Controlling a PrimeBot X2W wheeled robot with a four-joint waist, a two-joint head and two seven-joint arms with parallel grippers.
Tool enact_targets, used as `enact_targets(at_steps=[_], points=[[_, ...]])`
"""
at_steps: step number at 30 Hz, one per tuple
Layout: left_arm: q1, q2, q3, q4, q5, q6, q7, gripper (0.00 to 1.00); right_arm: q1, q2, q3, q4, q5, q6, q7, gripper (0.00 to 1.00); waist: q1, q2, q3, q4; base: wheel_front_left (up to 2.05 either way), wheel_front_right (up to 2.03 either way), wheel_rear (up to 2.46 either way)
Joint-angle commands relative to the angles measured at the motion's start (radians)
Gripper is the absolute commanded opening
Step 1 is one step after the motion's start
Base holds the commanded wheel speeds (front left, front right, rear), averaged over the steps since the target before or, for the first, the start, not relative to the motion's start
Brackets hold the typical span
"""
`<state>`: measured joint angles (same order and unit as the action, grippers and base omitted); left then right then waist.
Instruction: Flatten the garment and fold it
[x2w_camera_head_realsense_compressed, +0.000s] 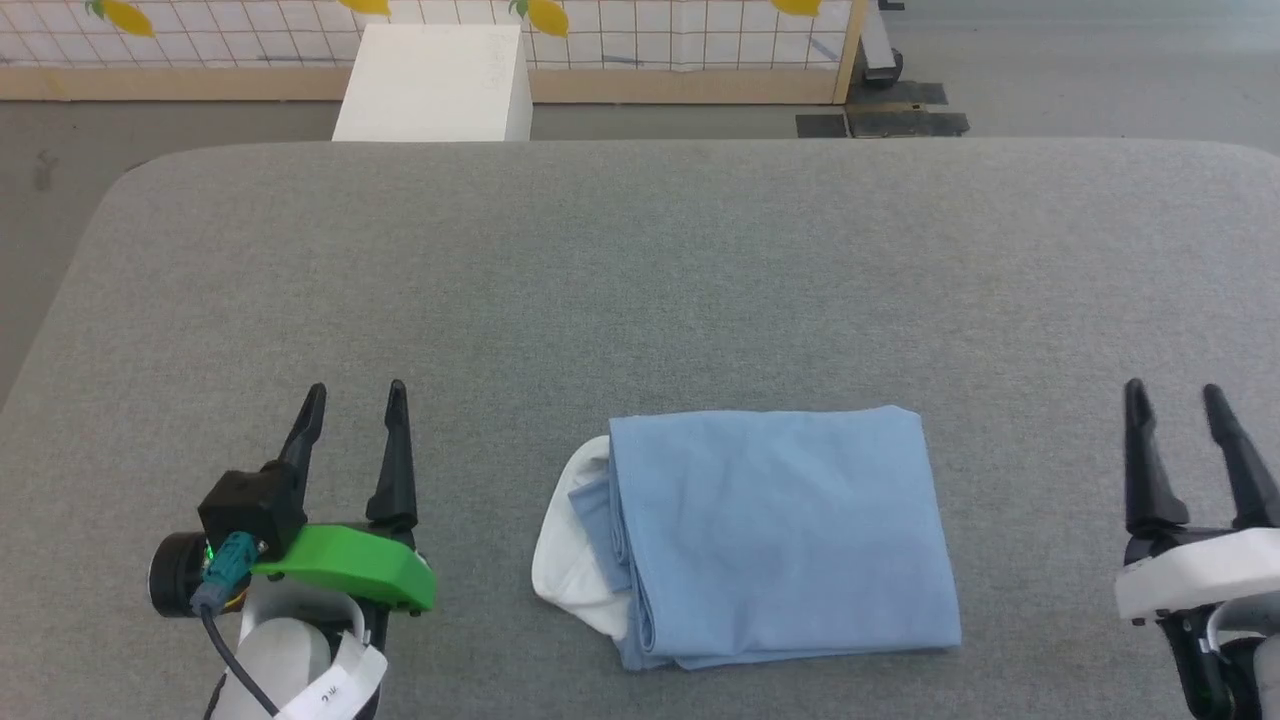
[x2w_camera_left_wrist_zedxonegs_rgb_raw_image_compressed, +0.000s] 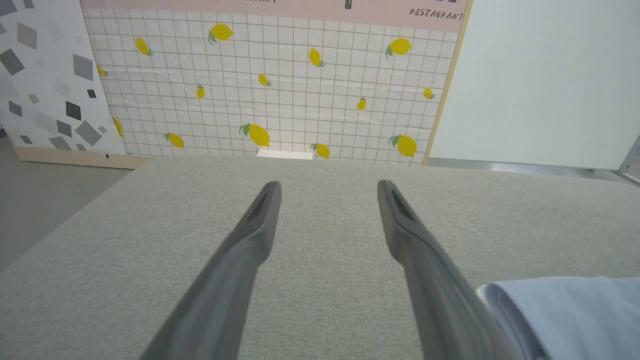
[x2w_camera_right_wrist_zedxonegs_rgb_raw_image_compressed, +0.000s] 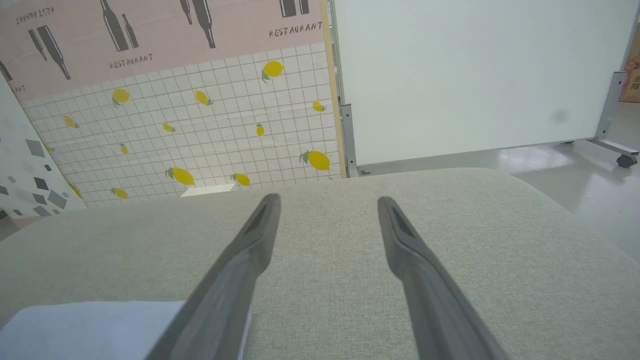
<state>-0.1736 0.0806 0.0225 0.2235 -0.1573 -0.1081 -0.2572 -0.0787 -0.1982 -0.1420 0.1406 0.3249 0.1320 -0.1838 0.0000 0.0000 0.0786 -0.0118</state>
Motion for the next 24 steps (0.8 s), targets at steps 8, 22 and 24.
enact_targets(at_steps=[8, 22, 24], points=[[-0.007, 0.007, -0.002, 0.013, 0.000, -0.004, -0.005, 1.00, -0.080, -0.076, 0.173, -0.006, 0.034, -0.001, 0.432, 1.00, 0.0000, 0.0000, 0.025, 0.009, 0.00, 0.00, 0.00], [-0.040, -0.005, -0.008, 0.002, -0.018, -0.005, -0.005, 1.00, -0.233, -0.070, 0.341, 0.105, -0.017, -0.001, 0.980, 1.00, 0.0000, 0.0000, 0.099, 0.069, 0.00, 0.00, 0.00], [-0.044, -0.007, -0.009, 0.002, -0.020, -0.006, -0.005, 1.00, -0.241, -0.059, 0.350, 0.136, -0.029, -0.001, 0.991, 1.00, 0.0000, 0.0000, 0.106, 0.077, 0.00, 0.00, 0.00]])
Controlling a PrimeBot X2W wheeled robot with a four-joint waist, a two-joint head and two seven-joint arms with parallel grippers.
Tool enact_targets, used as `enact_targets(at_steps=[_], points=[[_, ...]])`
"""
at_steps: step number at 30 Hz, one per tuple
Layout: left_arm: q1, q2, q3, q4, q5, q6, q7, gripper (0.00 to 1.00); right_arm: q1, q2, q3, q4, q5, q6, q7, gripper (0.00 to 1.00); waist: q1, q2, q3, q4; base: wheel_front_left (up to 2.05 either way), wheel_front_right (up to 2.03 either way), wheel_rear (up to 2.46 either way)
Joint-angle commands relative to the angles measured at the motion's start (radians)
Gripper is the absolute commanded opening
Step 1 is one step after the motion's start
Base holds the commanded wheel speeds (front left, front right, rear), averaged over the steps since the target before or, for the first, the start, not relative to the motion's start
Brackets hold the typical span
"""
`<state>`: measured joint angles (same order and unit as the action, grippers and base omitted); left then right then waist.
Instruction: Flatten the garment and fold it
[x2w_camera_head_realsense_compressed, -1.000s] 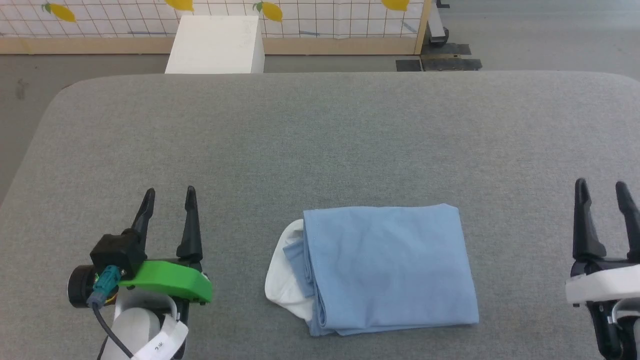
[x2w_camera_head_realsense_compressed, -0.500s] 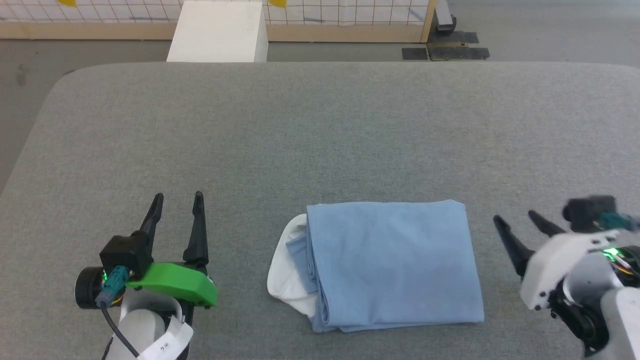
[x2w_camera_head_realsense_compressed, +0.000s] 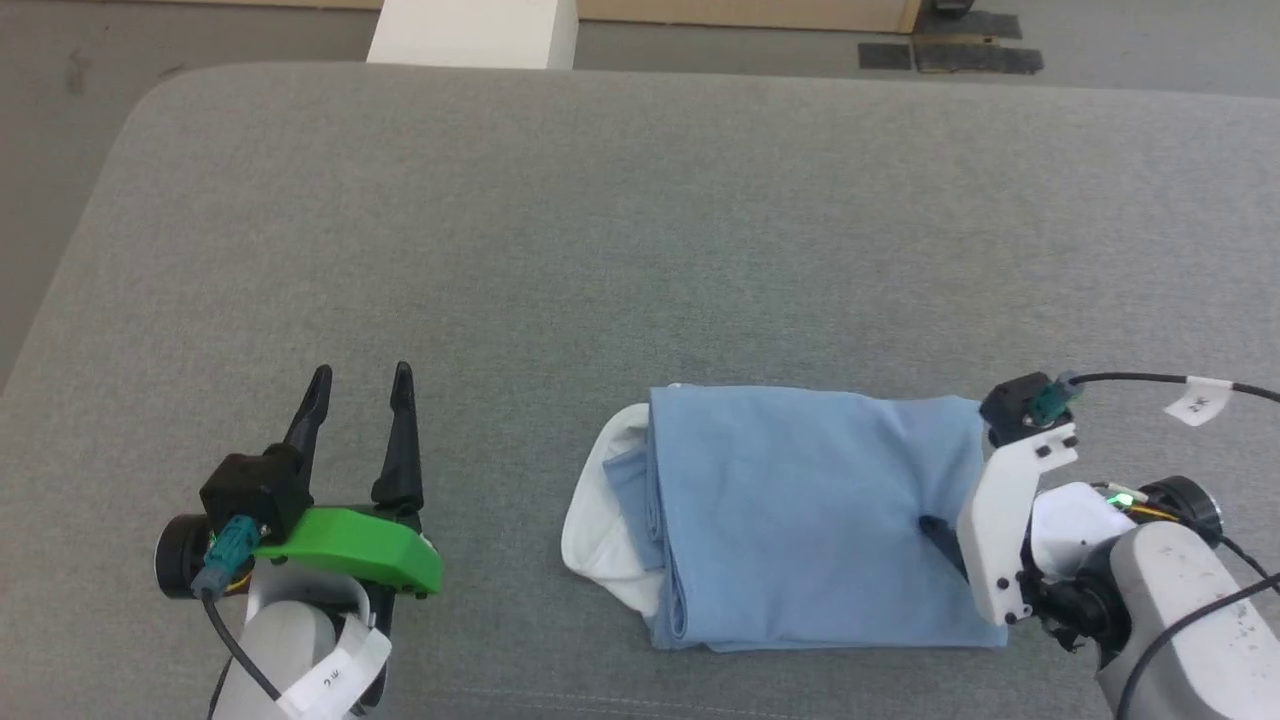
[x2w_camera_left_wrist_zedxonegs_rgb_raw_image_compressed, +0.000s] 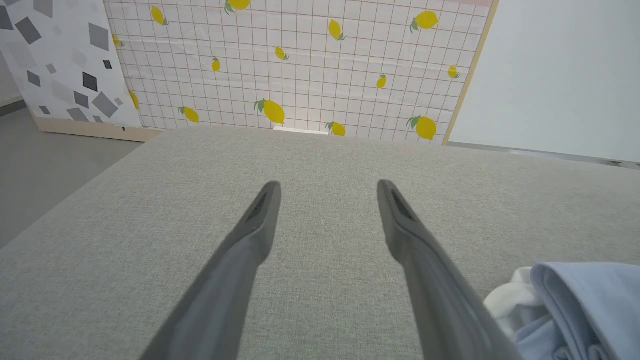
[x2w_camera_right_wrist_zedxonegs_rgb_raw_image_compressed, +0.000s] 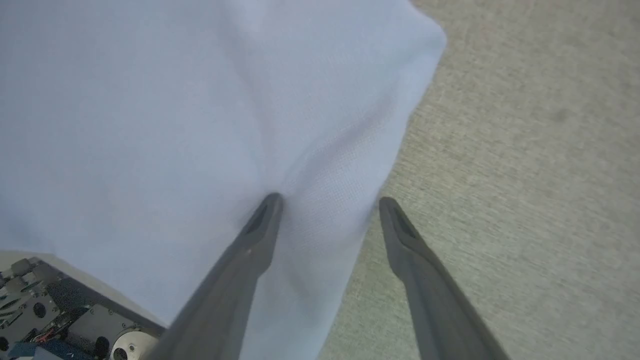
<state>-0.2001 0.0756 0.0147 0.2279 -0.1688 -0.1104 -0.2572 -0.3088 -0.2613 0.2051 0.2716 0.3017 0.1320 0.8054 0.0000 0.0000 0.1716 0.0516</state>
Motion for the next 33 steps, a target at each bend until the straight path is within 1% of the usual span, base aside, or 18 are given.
enact_targets(at_steps=[1, 6, 9, 10, 11, 12, 16, 19, 24, 26, 28, 33], points=[[-0.019, -0.002, -0.001, -0.002, -0.008, -0.003, -0.005, 1.00, -0.013, 0.010, 0.008, 0.023, -0.010, -0.001, 0.006, 1.00, 0.0000, 0.0000, 0.015, 0.017, 0.00, 0.00, 0.00], [-0.022, -0.005, -0.002, 0.003, -0.010, -0.005, -0.005, 1.00, -0.007, 0.027, 0.023, 0.092, -0.018, -0.001, 0.026, 1.00, 0.0000, 0.0000, 0.019, 0.031, 0.00, 0.00, 0.00], [-0.025, -0.007, -0.004, 0.007, -0.013, -0.006, -0.005, 1.00, 0.002, 0.037, 0.024, 0.121, 0.005, -0.001, 0.041, 1.00, 0.0000, 0.0000, 0.018, 0.038, 0.00, 0.00, 0.00], [-0.025, -0.007, -0.004, 0.008, -0.013, -0.006, -0.005, 1.00, 0.003, 0.039, 0.022, 0.126, 0.014, -0.001, 0.044, 0.84, 0.0000, 0.0000, 0.016, 0.039, 0.00, 0.00, 0.00], [-0.026, -0.008, -0.005, 0.009, -0.014, -0.006, -0.005, 1.00, 0.002, 0.040, 0.019, 0.129, 0.021, -0.001, 0.043, 0.06, 0.0000, 0.0000, 0.016, 0.041, 0.00, 0.00, 0.00], [-0.027, -0.008, -0.006, 0.010, -0.014, -0.007, -0.005, 1.00, 0.000, 0.036, 0.021, 0.130, 0.024, -0.001, 0.042, 0.00, 0.0000, 0.0000, 0.014, 0.041, 0.00, 0.00, 0.00], [-0.026, -0.009, -0.008, 0.015, -0.014, -0.008, -0.005, 1.00, -0.019, 0.012, 0.032, 0.109, 0.036, -0.001, 0.030, 0.00, 0.0000, 0.0000, 0.003, 0.044, 0.00, 0.00, 0.00], [-0.026, -0.010, -0.012, 0.017, -0.014, -0.009, -0.005, 1.00, -0.050, -0.018, 0.049, 0.069, 0.046, -0.001, 0.025, 0.00, 0.0000, 0.0000, -0.004, 0.051, 0.00, 0.00, 0.00], [-0.022, -0.012, -0.027, 0.020, -0.011, -0.011, -0.005, 1.00, -0.111, -0.098, 0.116, -0.005, 0.057, -0.001, 0.043, 0.00, 0.0000, 0.0000, -0.024, 0.053, 0.00, 0.00, 0.00], [-0.009, -0.012, -0.022, 0.017, -0.013, -0.011, -0.005, 1.00, -0.128, -0.136, 0.157, -0.031, 0.073, -0.001, 0.065, 0.00, 0.0000, 0.0000, -0.041, 0.037, 0.00, 0.00, 0.00], [0.004, -0.013, -0.015, 0.003, -0.018, -0.009, -0.005, 1.00, -0.153, -0.181, 0.190, -0.065, 0.093, -0.001, 0.093, 0.00, 0.0000, 0.0000, -0.038, 0.006, 0.00, 0.00, 0.00], [0.004, -0.016, -0.016, -0.036, -0.024, -0.007, -0.005, 1.00, -0.223, -0.274, 0.215, -0.107, 0.132, -0.001, 0.138, 0.00, 0.0000, 0.0000, 0.014, -0.116, 0.00, 0.00, 0.00]])
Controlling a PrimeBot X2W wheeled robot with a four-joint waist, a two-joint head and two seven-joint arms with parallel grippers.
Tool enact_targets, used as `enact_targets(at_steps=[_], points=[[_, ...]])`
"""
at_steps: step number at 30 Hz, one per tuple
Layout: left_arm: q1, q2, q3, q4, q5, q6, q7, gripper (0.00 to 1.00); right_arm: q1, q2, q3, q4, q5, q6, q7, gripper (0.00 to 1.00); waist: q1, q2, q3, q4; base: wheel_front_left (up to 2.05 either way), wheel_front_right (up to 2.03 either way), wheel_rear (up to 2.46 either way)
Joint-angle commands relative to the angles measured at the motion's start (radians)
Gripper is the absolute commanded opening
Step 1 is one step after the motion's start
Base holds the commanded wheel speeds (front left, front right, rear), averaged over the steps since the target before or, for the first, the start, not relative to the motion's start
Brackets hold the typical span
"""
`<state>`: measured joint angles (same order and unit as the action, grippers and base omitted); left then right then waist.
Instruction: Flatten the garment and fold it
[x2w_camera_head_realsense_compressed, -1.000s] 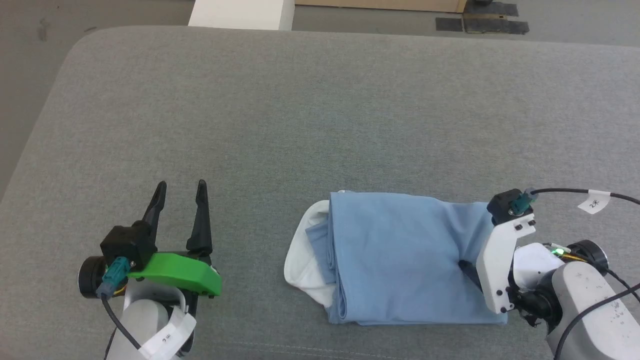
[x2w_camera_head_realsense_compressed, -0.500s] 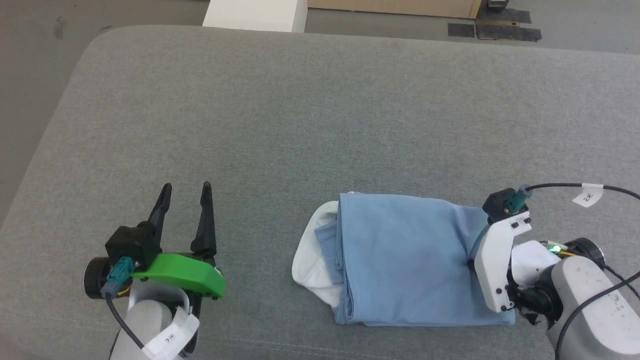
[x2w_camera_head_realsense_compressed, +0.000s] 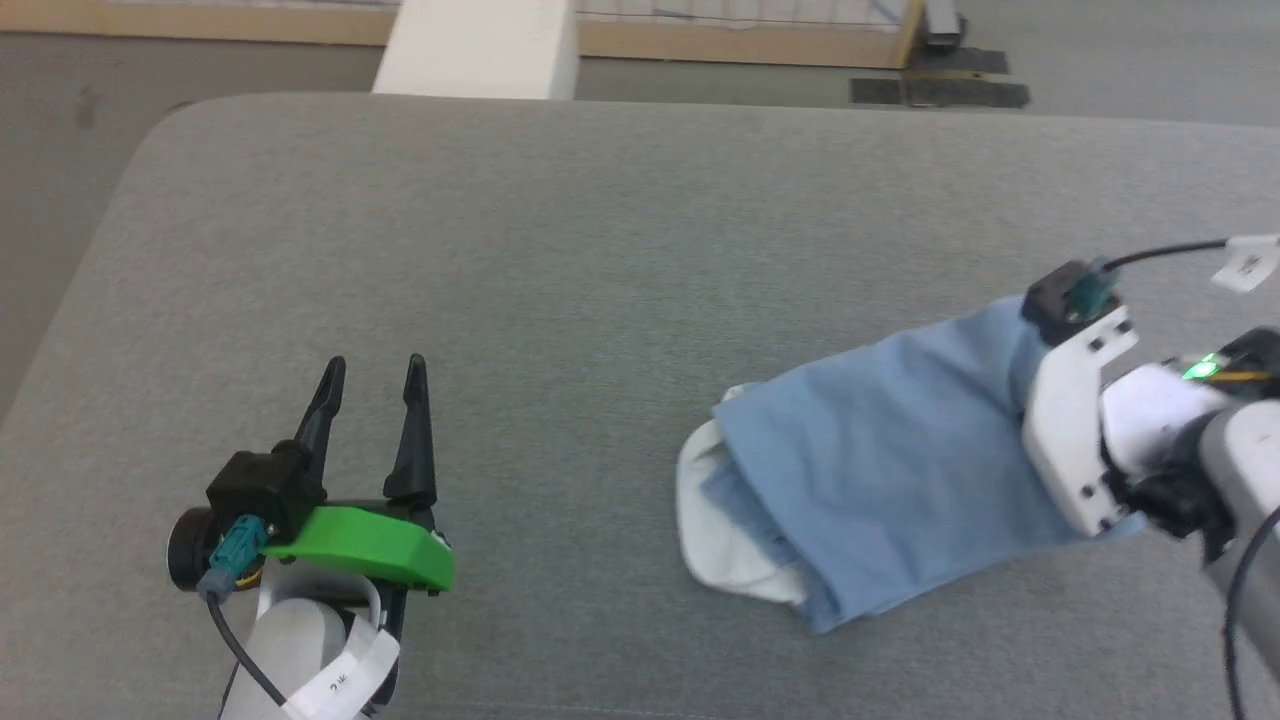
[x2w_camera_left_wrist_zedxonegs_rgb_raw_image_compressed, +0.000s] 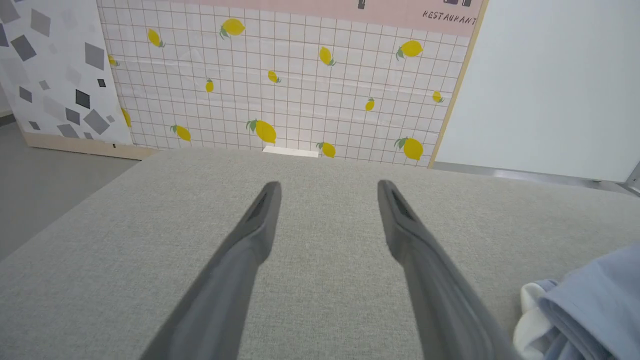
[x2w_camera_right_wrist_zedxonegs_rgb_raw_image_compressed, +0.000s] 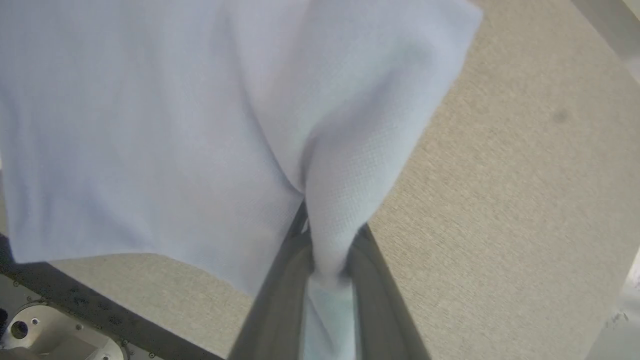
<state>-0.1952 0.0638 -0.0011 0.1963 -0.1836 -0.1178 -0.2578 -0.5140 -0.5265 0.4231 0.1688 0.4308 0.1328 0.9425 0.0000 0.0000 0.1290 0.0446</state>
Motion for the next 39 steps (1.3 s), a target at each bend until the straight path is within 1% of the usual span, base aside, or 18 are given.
enact_targets(at_steps=[1, 5, 8, 12, 15, 19, 24, 28, 31, 36, 37, 38, 39], points=[[-0.005, -0.005, -0.002, -0.009, -0.008, 0.001, -0.004, 1.00, -0.029, -0.024, -0.002, -0.005, 0.007, -0.002, 0.004, 0.00, 0.0000, 0.0000, 0.068, -0.132, 0.00, 0.00, 0.00], [-0.033, 0.005, -0.008, -0.023, 0.002, 0.000, -0.004, 1.00, -0.075, -0.076, -0.026, 0.010, 0.016, -0.002, -0.002, 0.00, 0.0000, 0.0000, 0.125, -0.236, 0.00, 0.00, 0.00], [-0.058, 0.022, -0.016, -0.031, 0.014, -0.001, -0.004, 1.00, -0.101, -0.093, -0.066, 0.040, 0.013, -0.002, -0.021, 0.00, 0.0000, 0.0000, 0.171, -0.307, 0.00, 0.00, 0.00], [-0.089, 0.052, -0.027, -0.051, 0.028, -0.002, 0.013, 1.00, -0.123, -0.106, -0.129, 0.093, -0.002, -0.002, -0.057, 0.00, 0.0000, 0.0000, 0.230, -0.379, 0.00, 0.00, 0.00], [-0.107, 0.076, -0.035, -0.084, 0.039, -0.003, 0.038, 1.00, -0.134, -0.119, -0.186, 0.140, -0.018, -0.002, -0.091, 0.00, 0.0000, 0.0000, 0.278, -0.410, 0.00, 0.00, 0.00], [-0.129, 0.108, -0.041, -0.145, 0.052, -0.004, 0.082, 1.00, -0.148, -0.127, -0.274, 0.200, -0.046, -0.002, -0.141, 0.00, 0.0000, 0.0000, 0.346, -0.421, 0.00, 0.00, 0.00], [-0.141, 0.148, -0.031, -0.241, 0.068, 0.003, 0.140, 1.00, -0.168, -0.128, -0.400, 0.271, -0.099, -0.002, -0.208, 0.00, 0.0000, 0.0000, 0.435, -0.401, 0.00, 0.00, 0.00], [-0.130, 0.182, -0.012, -0.323, 0.079, 0.012, 0.186, 1.00, -0.195, -0.106, -0.532, 0.328, -0.142, -0.002, -0.257, 0.00, 0.0000, 0.0000, 0.492, -0.376, 0.00, 0.00, 0.00], [-0.112, 0.209, 0.011, -0.386, 0.082, 0.021, 0.220, 1.00, -0.217, -0.096, -0.610, 0.360, -0.190, -0.002, -0.276, 0.00, 0.0000, 0.0000, 0.527, -0.368, 0.00, 0.00, 0.00], [-0.084, 0.244, 0.047, -0.478, 0.083, 0.032, 0.270, 1.00, -0.258, -0.073, -0.711, 0.389, -0.269, -0.002, -0.301, 0.00, 0.0000, 0.0000, 0.569, -0.376, 0.00, 0.00, 0.00], [-0.078, 0.250, 0.056, -0.496, 0.082, 0.035, 0.281, 1.00, -0.268, -0.067, -0.724, 0.391, -0.291, -0.002, -0.310, 0.02, 0.0000, 0.0000, 0.577, -0.381, 0.00, 0.00, 0.00], [-0.073, 0.255, 0.063, -0.510, 0.080, 0.036, 0.287, 1.00, -0.275, -0.059, -0.735, 0.394, -0.306, -0.002, -0.316, 0.62, 0.0000, 0.0000, 0.582, -0.385, 0.00, 0.00, 0.00], [-0.067, 0.261, 0.068, -0.523, 0.081, 0.037, 0.297, 1.00, -0.285, -0.048, -0.753, 0.398, -0.326, -0.002, -0.323, 1.00, 0.0000, 0.0000, 0.587, -0.390, 0.00, 0.00, 0.00]])
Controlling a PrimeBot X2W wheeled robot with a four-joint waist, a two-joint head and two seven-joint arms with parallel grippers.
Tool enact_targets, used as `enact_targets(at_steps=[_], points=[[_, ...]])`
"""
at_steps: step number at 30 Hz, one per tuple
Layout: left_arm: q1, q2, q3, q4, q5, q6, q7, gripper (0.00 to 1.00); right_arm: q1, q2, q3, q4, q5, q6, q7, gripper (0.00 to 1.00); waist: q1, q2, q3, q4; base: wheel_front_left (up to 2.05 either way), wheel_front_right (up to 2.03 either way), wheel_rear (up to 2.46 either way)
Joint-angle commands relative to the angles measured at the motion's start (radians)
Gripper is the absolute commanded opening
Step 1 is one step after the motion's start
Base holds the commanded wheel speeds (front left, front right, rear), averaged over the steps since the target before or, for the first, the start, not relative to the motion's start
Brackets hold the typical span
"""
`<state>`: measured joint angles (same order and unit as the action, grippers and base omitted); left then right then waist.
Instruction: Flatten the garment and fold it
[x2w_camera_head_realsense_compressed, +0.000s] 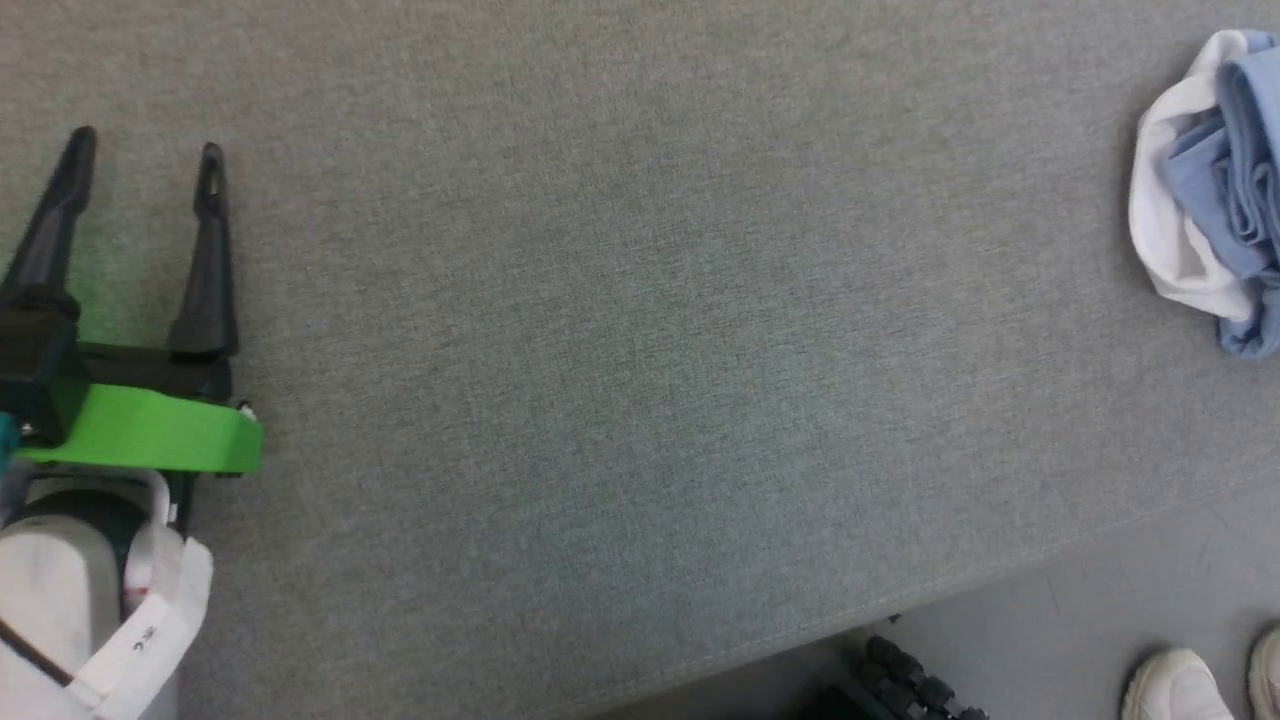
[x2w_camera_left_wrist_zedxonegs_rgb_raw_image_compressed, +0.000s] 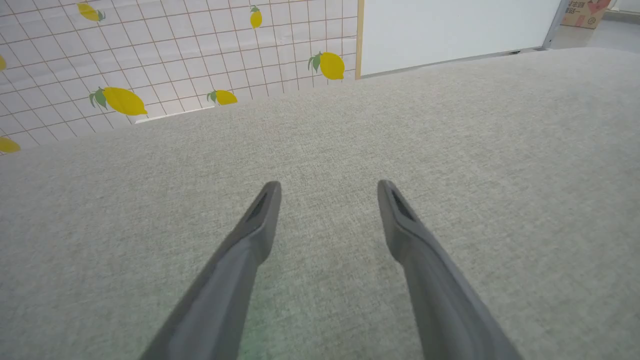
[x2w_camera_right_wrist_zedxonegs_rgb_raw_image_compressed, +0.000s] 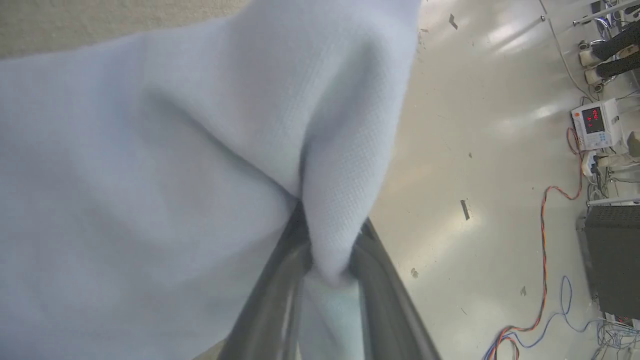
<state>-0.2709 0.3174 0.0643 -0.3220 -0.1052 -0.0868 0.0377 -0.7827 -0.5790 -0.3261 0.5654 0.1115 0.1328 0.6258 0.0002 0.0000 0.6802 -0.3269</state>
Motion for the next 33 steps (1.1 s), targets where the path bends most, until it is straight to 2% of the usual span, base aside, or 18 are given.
enact_targets(at_steps=[1, 6, 11, 15, 21, 25, 33], points=[[0.014, 0.012, 0.006, -0.014, 0.003, 0.007, 0.008, 1.00, -0.022, 0.011, -0.015, 0.004, -0.024, -0.002, -0.013, 1.00, -0.0002, 0.0000, 0.038, -0.022, 0.00, 0.00, 0.00], [0.034, 0.018, 0.017, -0.036, -0.001, 0.014, 0.018, 1.00, -0.048, 0.038, -0.054, 0.007, -0.072, -0.002, -0.039, 1.00, -0.0002, 0.0000, 0.024, -0.032, 0.00, 0.00, 0.00], [0.041, 0.003, 0.011, -0.010, -0.011, 0.024, -0.007, 1.00, -0.081, 0.055, -0.064, -0.054, -0.026, -0.002, -0.098, 1.00, -0.0002, 0.0000, -0.035, -0.018, 0.00, 0.00, 0.00], [0.045, -0.026, 0.006, 0.045, -0.028, 0.036, -0.051, 1.00, -0.102, 0.070, 0.000, -0.150, 0.043, -0.002, -0.182, 1.00, -0.0002, 0.0000, -0.114, 0.005, 0.00, 0.00, 0.00], [0.056, -0.072, 0.010, 0.155, -0.066, 0.054, -0.137, 1.00, -0.102, 0.109, 0.152, -0.296, 0.134, -0.002, -0.322, 1.00, -0.0002, 0.0000, -0.251, 0.054, 0.00, 0.00, 0.00], [0.066, -0.104, 0.020, 0.224, -0.093, 0.067, -0.191, 1.00, -0.086, 0.182, 0.204, -0.344, 0.143, -0.002, -0.434, 1.00, -0.0002, 0.0000, -0.340, 0.100, 0.00, 0.00, 0.00], [0.078, -0.144, 0.033, 0.322, -0.128, 0.084, -0.256, 1.00, 0.041, 0.386, 0.249, -0.395, 0.105, -0.002, -0.663, 1.00, -0.0002, 0.0000, -0.483, 0.203, 0.00, 0.00, 0.00]])
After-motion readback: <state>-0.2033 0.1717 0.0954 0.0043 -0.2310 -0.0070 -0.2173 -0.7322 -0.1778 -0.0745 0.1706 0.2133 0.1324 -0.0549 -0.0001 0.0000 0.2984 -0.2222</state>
